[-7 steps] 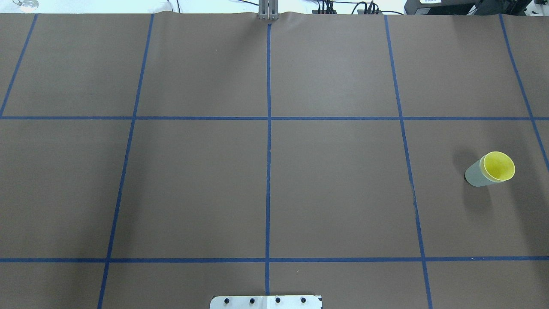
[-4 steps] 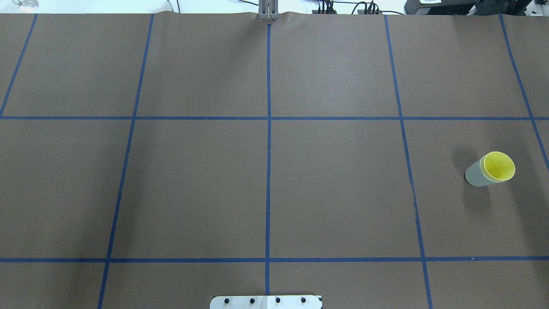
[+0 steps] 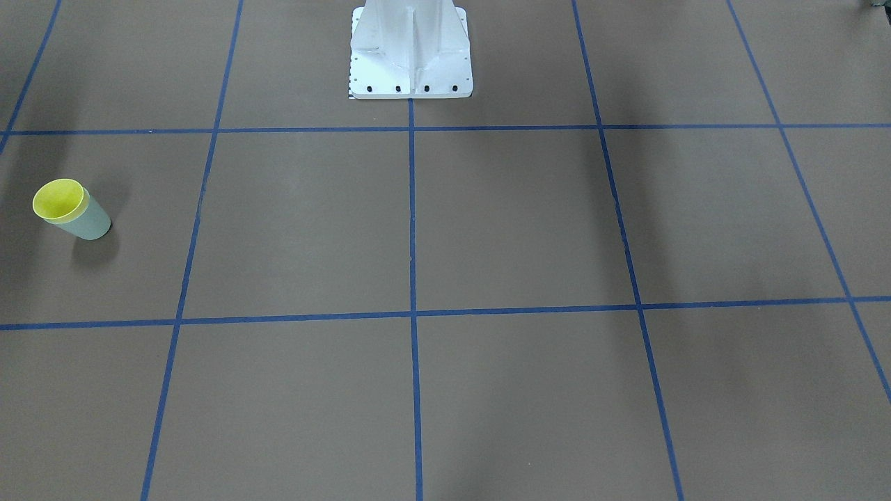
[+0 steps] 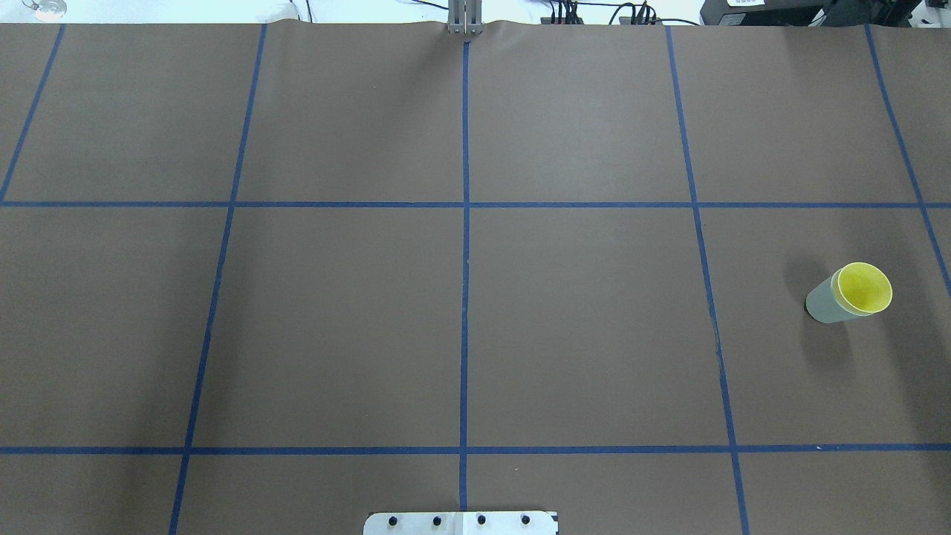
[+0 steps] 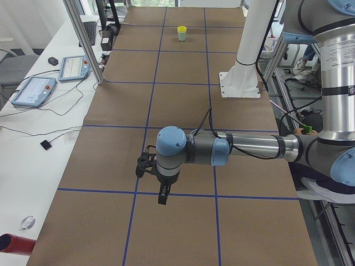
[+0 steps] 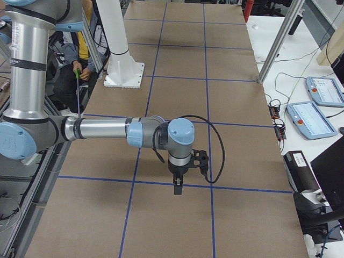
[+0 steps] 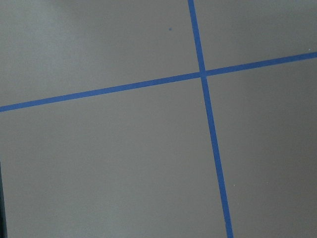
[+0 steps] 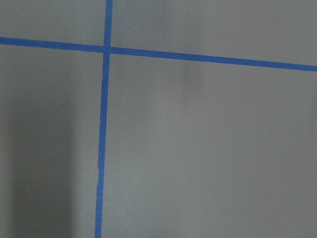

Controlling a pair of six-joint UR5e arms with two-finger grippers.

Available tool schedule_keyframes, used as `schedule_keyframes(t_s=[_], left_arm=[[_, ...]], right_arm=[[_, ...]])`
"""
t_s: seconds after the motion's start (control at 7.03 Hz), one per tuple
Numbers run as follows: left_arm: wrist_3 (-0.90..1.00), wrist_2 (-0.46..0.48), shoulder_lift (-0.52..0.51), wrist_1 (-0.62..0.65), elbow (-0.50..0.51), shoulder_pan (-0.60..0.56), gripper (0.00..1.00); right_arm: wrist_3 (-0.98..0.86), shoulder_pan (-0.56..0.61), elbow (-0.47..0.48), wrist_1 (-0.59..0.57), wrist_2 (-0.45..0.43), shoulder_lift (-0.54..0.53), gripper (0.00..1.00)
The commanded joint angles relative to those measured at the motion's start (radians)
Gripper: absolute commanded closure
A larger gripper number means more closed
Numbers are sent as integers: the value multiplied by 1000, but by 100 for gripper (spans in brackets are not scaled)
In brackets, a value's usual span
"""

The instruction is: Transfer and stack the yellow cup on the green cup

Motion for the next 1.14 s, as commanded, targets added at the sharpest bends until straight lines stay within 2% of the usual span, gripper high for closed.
schedule_keyframes(t_s=[0.0, 1.0], left_arm=[[-1, 3, 5, 3, 2, 0, 0], [0, 14, 11, 4, 49, 0, 0]], right_arm=[[2, 0, -6, 0, 53, -1, 0], [3, 0, -4, 0, 56, -6, 0]])
